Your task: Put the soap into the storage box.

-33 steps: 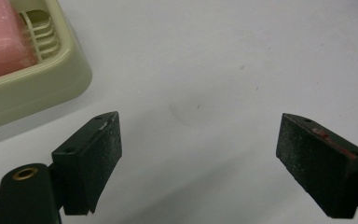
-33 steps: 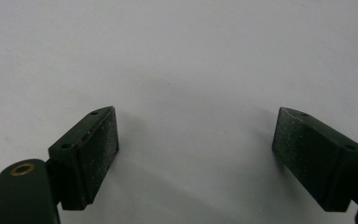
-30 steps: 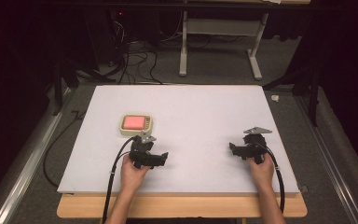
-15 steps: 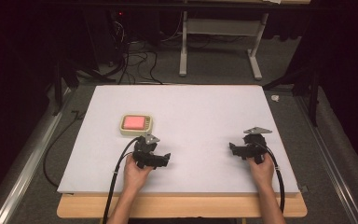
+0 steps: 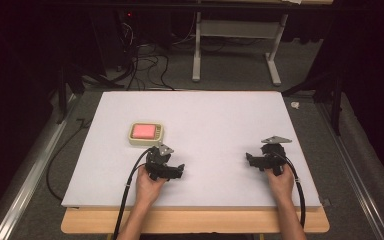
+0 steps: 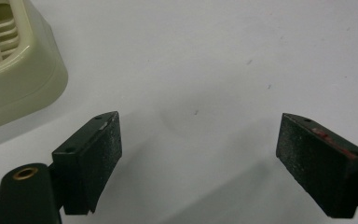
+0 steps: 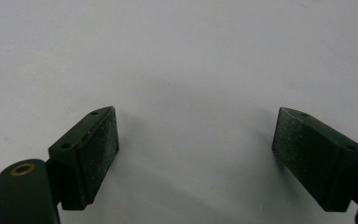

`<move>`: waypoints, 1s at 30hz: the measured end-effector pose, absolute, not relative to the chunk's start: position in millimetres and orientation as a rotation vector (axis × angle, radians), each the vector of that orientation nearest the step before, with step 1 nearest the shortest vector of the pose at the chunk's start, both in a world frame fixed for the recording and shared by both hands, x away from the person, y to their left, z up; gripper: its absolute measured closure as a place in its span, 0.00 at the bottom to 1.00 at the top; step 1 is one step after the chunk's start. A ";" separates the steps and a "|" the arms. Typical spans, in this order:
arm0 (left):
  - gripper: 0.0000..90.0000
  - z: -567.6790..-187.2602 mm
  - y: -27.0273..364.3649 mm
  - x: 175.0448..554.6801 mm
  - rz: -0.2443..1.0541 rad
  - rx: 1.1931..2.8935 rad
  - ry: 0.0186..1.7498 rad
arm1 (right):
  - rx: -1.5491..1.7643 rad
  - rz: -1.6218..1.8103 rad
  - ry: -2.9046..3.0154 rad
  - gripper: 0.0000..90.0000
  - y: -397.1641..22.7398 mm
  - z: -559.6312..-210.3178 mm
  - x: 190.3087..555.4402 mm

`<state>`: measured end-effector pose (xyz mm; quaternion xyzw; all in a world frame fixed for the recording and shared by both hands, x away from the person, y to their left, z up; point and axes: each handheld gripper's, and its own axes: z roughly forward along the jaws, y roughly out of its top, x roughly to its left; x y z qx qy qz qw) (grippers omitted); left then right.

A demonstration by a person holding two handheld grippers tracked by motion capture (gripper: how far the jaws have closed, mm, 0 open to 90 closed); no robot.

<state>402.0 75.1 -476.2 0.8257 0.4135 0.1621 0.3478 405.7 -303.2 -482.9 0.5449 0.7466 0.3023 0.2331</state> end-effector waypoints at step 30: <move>0.16 -485.9 67.2 402.3 0.445 2.124 1.054 | 1.495 0.831 2.050 0.17 -303.3 -482.9 405.7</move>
